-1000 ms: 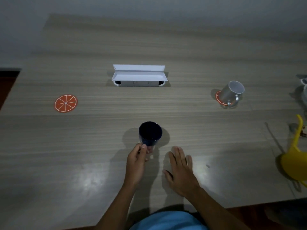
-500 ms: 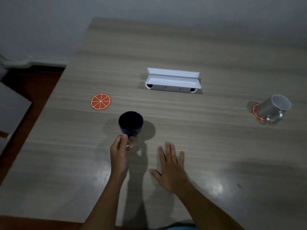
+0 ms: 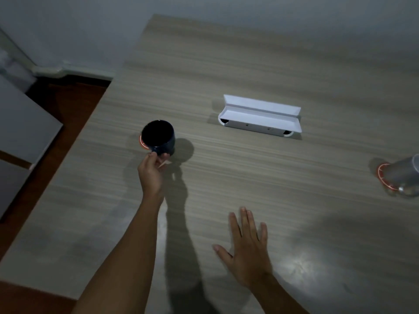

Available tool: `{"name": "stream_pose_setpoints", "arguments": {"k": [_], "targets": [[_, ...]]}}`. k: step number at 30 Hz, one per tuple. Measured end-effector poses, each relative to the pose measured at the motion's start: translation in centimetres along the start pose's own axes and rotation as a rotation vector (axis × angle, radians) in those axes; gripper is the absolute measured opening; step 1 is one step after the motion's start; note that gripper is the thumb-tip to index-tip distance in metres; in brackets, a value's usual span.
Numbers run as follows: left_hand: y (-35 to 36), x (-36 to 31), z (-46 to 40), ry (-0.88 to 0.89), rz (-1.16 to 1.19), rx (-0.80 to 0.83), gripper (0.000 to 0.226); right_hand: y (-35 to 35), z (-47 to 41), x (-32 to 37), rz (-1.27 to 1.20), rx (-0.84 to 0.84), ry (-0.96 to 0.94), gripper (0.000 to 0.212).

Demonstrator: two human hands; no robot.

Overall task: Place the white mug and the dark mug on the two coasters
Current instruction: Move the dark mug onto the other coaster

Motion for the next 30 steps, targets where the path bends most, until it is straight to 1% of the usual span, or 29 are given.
{"name": "stream_pose_setpoints", "arguments": {"k": [5,12,25,27,30], "targets": [[-0.5,-0.7,-4.4,0.017,-0.001,-0.063,0.037,0.2,-0.1,-0.2,-0.003,-0.013,-0.001,0.094],[-1.5,-0.7,-8.2,0.015,-0.025,-0.117,0.033,0.3,-0.3,-0.3,0.002,-0.013,0.006,0.094],[-1.3,0.6,-8.8,-0.059,-0.050,-0.100,0.036,0.6,-0.3,-0.5,0.015,-0.007,0.008,0.094],[-1.2,0.5,-8.4,-0.079,-0.059,-0.095,0.034,0.6,-0.3,-0.5,0.016,-0.003,0.007,0.094],[-1.1,-0.1,-7.5,-0.080,-0.110,-0.071,0.020,0.5,-0.3,-0.5,0.016,0.005,0.010,0.094]]}}
Point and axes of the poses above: each hand's wrist, its own z-axis away from the middle knuckle, its own y-axis out of the palm, x = y × z, the point moved 6 cm from there along -z, towards the middle knuckle, and after that the axes turned 5 degrees about -z, right-handed, at the moved point
